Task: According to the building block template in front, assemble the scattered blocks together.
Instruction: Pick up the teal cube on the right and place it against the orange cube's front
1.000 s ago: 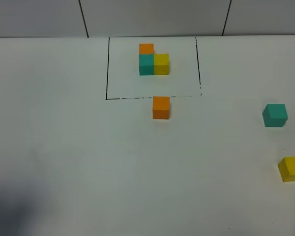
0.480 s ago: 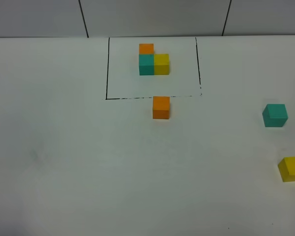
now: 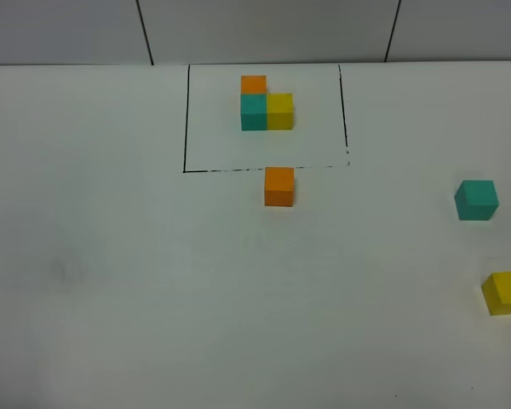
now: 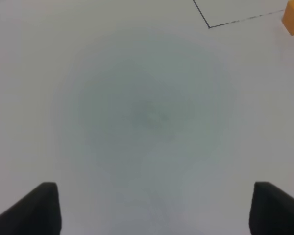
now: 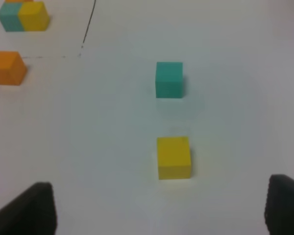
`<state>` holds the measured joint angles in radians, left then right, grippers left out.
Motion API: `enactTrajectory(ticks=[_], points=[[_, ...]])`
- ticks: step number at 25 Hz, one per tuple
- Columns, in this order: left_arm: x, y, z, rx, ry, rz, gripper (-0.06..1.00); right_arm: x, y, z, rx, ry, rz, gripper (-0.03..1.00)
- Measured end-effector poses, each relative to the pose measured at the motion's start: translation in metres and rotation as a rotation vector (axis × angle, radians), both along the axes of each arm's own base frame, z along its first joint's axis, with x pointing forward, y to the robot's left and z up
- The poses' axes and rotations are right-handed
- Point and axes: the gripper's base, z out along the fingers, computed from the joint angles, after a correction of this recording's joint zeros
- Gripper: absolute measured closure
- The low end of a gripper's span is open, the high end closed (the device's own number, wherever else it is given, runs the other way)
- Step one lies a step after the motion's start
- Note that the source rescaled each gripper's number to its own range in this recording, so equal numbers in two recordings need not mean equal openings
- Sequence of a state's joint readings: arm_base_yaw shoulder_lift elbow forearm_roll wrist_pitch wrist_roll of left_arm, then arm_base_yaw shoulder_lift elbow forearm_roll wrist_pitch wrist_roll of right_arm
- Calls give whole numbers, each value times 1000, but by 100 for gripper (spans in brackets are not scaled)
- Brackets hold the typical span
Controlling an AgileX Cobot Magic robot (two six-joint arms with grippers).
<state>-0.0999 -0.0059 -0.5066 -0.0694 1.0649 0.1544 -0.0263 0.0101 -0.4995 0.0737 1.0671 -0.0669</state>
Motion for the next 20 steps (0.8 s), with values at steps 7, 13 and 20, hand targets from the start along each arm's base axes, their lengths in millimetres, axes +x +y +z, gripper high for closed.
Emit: enactTrajectory(ticks=[7,13,20], points=[[0,0,0,-17,3,17,26,0,0,0,0,0,0,24],[1,6,0,-36,6,100,28,0,0,0,0,0,0,24],[1,6,0,-46,6,125,28,0,0,0,0,0,0,24]])
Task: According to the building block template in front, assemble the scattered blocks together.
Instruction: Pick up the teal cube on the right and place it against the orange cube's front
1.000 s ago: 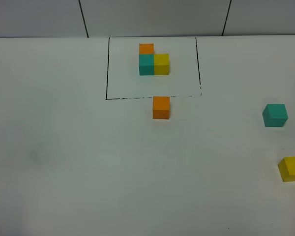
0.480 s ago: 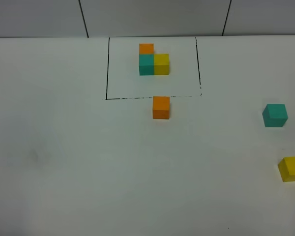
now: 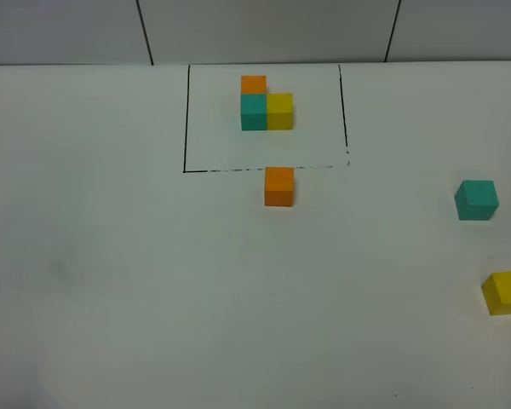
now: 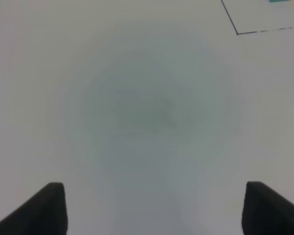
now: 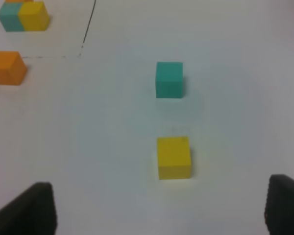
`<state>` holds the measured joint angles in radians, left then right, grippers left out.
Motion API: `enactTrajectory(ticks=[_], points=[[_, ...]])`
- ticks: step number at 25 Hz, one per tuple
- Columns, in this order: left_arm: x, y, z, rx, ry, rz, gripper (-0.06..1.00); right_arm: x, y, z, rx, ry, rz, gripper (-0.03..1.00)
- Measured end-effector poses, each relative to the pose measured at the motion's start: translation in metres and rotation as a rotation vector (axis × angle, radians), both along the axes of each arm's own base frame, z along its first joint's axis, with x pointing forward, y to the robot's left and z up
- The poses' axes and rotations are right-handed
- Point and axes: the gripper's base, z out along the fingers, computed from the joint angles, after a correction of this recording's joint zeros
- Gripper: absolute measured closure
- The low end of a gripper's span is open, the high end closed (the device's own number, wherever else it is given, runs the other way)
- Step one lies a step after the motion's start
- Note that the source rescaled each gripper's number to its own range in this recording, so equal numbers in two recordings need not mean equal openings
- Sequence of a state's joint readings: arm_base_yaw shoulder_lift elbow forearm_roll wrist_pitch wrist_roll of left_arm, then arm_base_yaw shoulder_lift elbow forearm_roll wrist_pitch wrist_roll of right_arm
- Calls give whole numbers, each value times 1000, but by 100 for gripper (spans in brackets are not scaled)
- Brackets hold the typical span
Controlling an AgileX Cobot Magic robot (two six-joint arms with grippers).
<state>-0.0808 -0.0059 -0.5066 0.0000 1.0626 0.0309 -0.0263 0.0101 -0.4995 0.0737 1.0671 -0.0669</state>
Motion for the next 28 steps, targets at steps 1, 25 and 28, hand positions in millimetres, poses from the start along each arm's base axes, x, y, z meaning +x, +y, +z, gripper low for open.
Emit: enactTrajectory(ticks=[1,25,28], points=[[0,0,0,0,0,15,28,0,0,0,0,0,0,24],[0,-1,0,33,-3,24,29,0,0,0,0,0,0,24],[0,-1,0,33,-3,24,29,0,0,0,0,0,0,24]])
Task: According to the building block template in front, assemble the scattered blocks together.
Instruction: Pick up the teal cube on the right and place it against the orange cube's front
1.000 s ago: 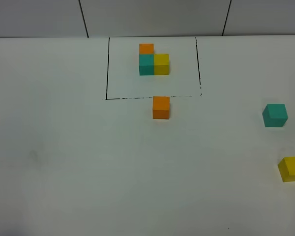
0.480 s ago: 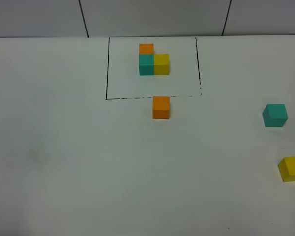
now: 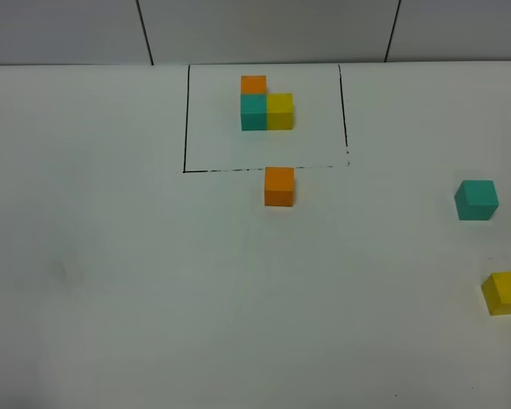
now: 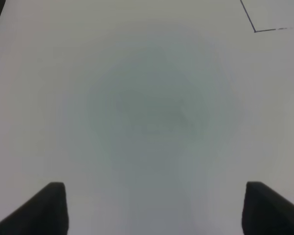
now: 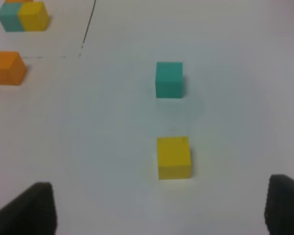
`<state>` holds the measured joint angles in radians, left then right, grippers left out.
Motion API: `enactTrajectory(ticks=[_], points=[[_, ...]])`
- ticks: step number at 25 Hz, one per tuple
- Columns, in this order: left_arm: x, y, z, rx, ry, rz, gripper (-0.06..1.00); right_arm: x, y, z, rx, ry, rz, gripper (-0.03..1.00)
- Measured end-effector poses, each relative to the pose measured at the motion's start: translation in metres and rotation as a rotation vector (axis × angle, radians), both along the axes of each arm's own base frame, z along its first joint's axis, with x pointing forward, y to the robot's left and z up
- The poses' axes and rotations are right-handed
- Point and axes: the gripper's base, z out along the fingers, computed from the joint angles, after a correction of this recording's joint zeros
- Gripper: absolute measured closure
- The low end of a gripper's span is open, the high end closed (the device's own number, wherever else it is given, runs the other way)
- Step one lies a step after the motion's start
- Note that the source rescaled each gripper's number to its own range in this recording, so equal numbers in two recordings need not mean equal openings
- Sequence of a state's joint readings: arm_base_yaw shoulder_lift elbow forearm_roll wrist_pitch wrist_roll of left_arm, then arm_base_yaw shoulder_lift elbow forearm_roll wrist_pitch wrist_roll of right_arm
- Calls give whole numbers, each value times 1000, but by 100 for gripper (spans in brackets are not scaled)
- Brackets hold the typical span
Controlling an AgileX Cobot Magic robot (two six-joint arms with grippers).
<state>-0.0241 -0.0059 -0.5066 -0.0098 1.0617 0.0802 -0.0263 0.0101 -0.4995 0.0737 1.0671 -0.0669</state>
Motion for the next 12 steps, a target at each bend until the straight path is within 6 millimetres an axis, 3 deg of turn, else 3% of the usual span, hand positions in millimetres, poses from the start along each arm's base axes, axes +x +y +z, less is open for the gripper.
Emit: enactTrajectory(ticks=[12], points=[[0,0,0,-2,1,-1,29,0,0,0,0,0,0,24]])
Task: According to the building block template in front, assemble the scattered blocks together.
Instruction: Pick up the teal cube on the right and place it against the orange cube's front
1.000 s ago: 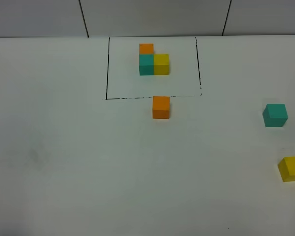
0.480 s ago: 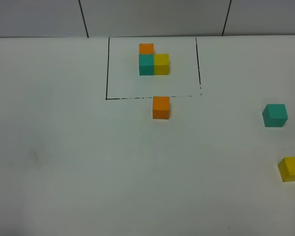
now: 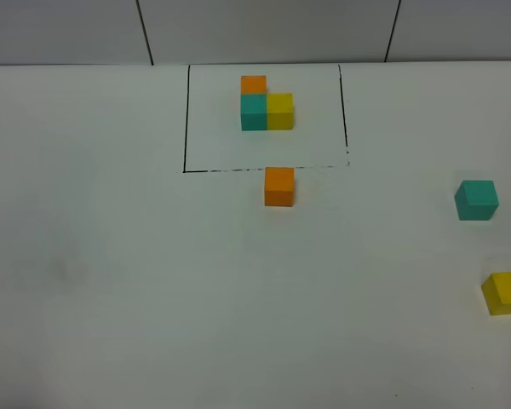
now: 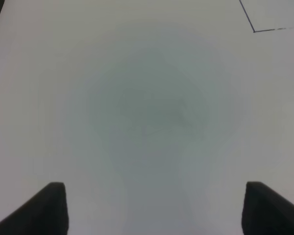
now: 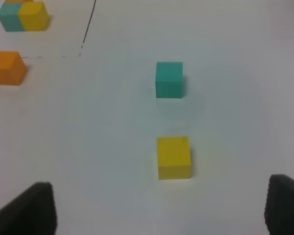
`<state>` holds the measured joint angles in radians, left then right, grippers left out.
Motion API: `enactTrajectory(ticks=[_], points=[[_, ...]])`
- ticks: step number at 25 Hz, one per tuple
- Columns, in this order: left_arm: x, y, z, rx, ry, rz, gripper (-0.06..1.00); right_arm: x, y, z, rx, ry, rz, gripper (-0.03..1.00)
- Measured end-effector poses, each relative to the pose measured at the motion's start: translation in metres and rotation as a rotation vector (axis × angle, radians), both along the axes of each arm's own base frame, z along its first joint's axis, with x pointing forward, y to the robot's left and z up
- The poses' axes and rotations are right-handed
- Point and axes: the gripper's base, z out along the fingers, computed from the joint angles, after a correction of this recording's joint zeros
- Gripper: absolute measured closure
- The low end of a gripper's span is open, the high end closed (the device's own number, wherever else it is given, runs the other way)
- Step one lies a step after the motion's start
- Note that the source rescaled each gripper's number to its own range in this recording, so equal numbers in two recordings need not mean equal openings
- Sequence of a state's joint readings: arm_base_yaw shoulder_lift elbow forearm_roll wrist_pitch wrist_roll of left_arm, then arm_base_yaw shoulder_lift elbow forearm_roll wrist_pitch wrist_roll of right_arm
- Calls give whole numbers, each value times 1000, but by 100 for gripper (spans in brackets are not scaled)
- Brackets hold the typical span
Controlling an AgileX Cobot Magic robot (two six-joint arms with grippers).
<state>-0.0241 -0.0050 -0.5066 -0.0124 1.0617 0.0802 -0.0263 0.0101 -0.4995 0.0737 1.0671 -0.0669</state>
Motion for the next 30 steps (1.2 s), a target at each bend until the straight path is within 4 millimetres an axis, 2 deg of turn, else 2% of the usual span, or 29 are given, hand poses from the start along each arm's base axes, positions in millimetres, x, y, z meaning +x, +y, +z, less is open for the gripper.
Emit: enactTrajectory(ticks=[21,25,28,30], points=[[0,0,0,0,-1,0,29,2,0,0,35,14,-18,24],[0,0,0,0,-1,0,29,21,0,5,91,118,-53,24],[0,0,0,0,-1,0,29,49,-1,12,101,242,-66,24],[0,0,0,0,-1,0,29,75,-2,18,105,328,-74,24]])
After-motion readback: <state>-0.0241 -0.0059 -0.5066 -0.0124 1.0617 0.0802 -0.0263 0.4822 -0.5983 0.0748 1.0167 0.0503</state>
